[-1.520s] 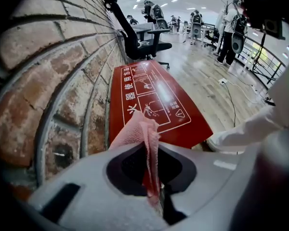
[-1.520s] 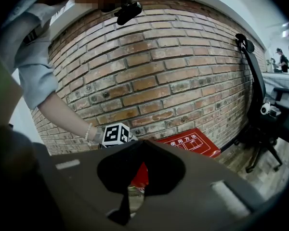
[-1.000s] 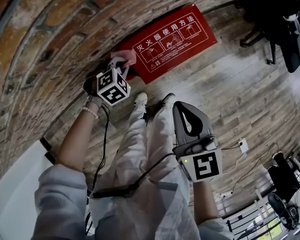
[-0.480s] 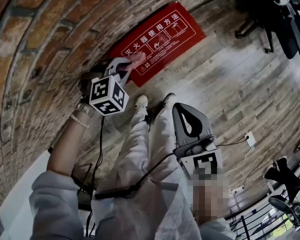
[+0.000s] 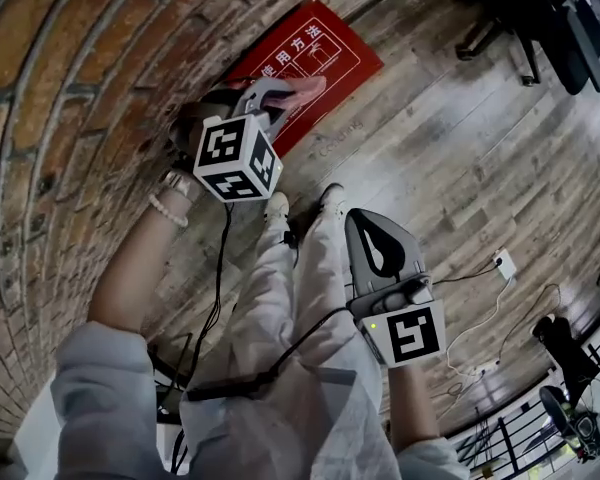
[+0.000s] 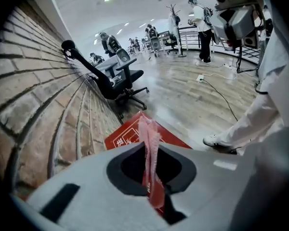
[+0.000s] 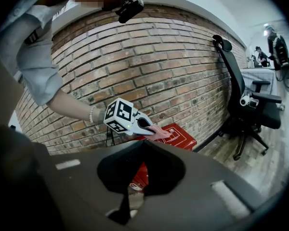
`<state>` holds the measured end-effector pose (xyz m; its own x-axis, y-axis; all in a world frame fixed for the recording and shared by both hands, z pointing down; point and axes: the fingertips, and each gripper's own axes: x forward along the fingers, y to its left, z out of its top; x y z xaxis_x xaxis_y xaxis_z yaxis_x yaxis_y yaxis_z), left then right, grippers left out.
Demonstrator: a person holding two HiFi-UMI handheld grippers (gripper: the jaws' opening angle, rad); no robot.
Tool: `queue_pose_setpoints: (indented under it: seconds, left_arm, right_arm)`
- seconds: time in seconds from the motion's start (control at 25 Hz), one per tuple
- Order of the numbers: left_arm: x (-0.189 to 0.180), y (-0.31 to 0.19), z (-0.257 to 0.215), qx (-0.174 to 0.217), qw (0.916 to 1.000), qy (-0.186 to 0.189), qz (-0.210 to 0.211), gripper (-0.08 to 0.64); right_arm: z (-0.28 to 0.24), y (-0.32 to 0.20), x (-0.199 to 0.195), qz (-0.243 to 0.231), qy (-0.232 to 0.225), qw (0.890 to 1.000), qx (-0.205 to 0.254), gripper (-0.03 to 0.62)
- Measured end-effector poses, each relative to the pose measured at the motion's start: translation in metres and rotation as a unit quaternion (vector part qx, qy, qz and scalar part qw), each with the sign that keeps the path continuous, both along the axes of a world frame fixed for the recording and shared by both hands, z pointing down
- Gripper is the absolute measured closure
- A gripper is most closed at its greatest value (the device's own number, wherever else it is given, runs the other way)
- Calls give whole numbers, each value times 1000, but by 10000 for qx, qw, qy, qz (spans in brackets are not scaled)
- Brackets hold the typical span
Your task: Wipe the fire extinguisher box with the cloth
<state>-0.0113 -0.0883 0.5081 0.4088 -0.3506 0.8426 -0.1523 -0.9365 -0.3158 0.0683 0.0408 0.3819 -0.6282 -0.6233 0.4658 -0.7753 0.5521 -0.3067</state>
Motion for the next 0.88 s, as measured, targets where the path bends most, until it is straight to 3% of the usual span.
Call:
queue_pose_setpoints:
  seconds: [0.32,0.48,0.88]
  left_arm:
    - [46,-61,4,375,9953,-374,815,551]
    - [61,-86,16,476,9912,-617,1074,551]
    - [75,-114,52,447,9868,-977,1209,551]
  right_arm:
    - [16,-3,23,129,79,9994,-304,584]
    - [17,-11,30,254,-76,9994,-233,584]
    - [27,-12,47,403,-23,9985,-379,584]
